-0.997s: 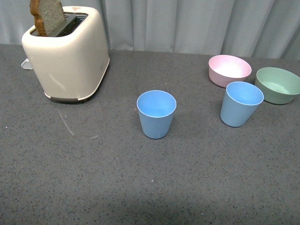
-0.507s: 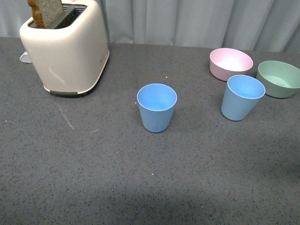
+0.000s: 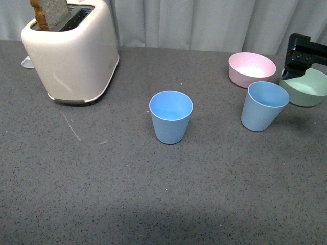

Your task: Stack blue cups with both arms

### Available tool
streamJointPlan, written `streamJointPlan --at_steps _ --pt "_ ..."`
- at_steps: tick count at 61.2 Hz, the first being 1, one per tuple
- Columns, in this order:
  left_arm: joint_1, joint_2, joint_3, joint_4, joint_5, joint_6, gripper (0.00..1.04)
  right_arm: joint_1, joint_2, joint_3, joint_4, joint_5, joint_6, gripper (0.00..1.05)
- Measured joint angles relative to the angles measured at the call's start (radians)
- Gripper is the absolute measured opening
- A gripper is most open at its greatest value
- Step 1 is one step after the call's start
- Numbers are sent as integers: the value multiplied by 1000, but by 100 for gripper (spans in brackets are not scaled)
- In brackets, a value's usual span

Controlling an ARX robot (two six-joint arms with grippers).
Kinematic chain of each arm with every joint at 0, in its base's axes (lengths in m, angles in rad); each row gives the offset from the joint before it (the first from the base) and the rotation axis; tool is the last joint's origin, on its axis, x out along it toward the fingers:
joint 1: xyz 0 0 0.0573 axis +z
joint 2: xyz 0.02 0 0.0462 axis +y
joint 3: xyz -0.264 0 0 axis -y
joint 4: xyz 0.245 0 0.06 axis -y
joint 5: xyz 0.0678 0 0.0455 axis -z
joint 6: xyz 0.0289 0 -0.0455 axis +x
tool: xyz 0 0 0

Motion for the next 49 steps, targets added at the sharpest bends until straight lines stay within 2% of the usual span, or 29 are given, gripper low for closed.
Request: streamJointPlan --at_steps 18,49 --pt "0 0 0 0 0 0 98 14 134 97 -62 33 12 95" --pt "0 0 0 0 0 0 98 31 203 142 -91 37 50 22"
